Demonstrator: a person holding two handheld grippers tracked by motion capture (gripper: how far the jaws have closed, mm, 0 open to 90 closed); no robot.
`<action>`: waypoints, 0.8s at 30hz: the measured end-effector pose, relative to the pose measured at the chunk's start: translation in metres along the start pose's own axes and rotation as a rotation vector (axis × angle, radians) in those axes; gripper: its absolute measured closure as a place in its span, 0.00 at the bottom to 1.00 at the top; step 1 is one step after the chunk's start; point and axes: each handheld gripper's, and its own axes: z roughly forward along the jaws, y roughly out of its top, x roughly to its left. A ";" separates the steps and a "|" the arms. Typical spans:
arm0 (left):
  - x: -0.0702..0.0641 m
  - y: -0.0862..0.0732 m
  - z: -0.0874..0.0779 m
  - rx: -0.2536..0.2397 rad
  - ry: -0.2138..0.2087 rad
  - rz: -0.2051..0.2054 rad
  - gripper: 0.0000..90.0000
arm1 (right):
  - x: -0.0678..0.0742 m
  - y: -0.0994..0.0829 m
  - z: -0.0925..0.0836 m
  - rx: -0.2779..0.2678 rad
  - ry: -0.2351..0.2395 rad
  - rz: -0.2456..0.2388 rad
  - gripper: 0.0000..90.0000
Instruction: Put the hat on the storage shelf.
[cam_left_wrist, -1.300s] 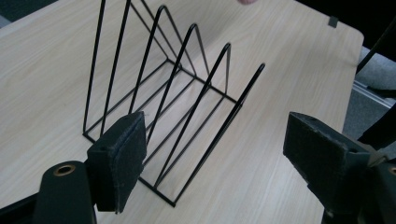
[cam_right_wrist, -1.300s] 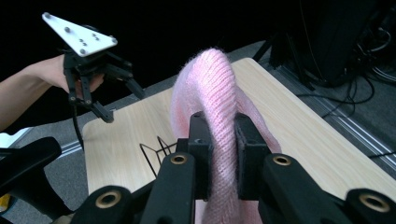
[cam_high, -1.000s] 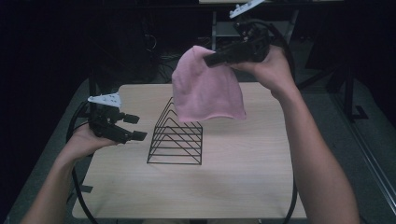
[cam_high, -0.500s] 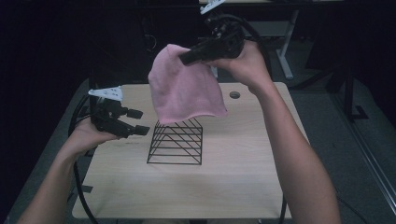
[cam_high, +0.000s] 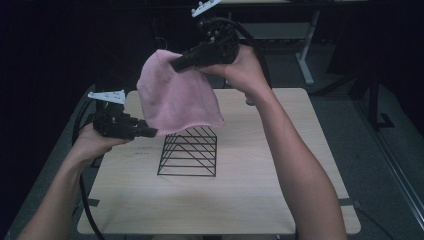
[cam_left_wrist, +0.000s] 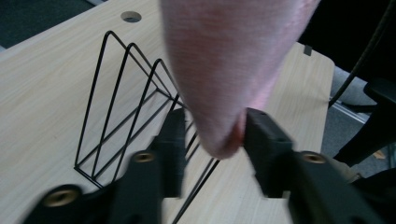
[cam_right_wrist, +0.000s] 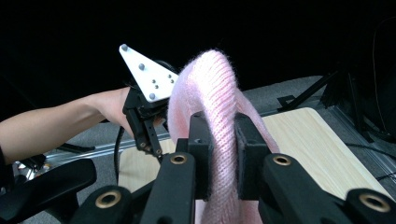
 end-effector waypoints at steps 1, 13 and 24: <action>0.001 -0.002 0.000 0.002 -0.002 -0.003 0.82 | -0.001 -0.001 0.002 -0.002 0.001 -0.001 0.88; 0.004 -0.012 0.006 0.081 0.002 -0.014 0.93 | -0.013 -0.025 0.016 0.000 0.015 0.053 0.88; 0.007 -0.011 0.021 0.119 0.037 -0.001 0.93 | -0.027 -0.056 0.011 -0.002 -0.002 0.102 0.88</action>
